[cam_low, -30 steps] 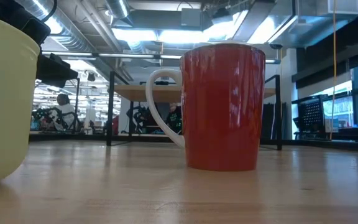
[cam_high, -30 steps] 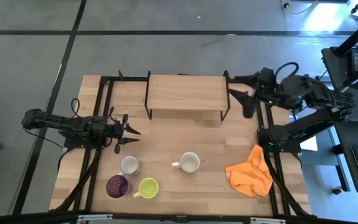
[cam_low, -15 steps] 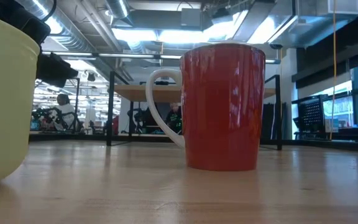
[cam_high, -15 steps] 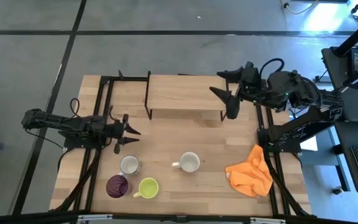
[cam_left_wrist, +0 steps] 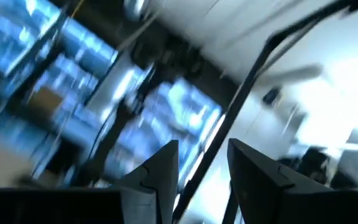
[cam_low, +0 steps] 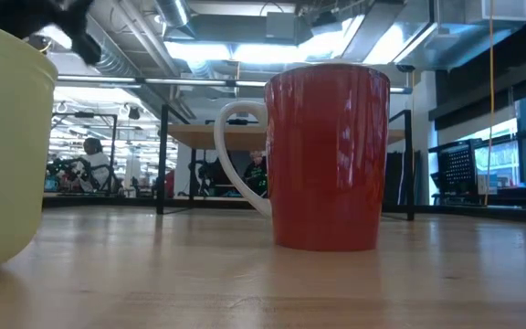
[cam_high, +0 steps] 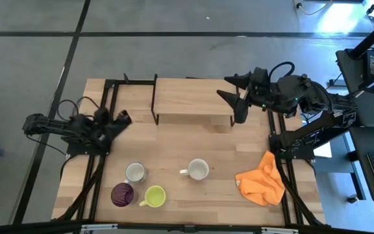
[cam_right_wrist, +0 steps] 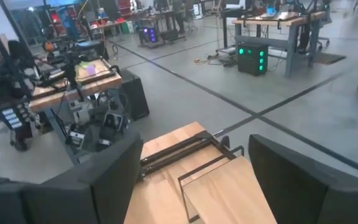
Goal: Stack small to large cups/mugs on shelf
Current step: Put the violet cup on the shelf
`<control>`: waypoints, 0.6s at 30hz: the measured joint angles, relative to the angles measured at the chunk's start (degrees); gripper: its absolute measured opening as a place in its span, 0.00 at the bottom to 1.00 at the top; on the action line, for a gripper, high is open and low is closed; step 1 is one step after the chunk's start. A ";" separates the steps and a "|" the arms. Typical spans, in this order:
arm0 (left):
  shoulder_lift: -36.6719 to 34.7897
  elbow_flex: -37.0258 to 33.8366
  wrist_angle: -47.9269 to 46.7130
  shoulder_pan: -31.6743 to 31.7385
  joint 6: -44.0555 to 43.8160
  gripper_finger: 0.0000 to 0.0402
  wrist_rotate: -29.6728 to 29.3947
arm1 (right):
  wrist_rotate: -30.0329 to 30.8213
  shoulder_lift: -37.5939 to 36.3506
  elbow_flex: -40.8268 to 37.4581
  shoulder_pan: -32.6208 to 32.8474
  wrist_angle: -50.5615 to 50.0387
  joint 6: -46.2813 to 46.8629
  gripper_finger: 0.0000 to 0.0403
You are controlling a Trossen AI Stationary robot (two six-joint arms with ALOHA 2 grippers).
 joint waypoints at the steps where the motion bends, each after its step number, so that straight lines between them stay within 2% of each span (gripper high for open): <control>1: 0.00 0.00 3.09 -0.02 0.96 0.33 -1.23 | 0.02 0.00 0.00 -0.16 0.02 0.18 0.74; 4: 0.06 0.56 8.14 0.02 5.41 0.33 -5.15 | 0.05 0.00 0.00 -0.26 0.01 0.24 0.74; 8: -0.07 2.02 17.72 0.00 5.09 0.33 -5.54 | 0.04 0.00 0.00 -0.26 0.00 0.46 0.74; 13: -0.07 6.34 20.88 0.53 8.22 0.33 -9.67 | -0.33 -0.02 0.00 -0.26 0.01 1.48 0.74; 15: 0.05 12.29 12.77 0.59 8.29 0.33 -6.32 | -0.33 -0.02 0.00 -0.26 0.51 1.57 0.74; 16: 0.13 16.76 4.94 0.59 8.40 0.33 -3.68 | -0.33 -0.02 0.00 -0.26 1.31 1.53 0.74; 18: 0.97 28.86 -19.05 0.57 9.32 0.33 -0.83 | -0.33 -0.02 0.00 -0.26 2.83 1.43 0.74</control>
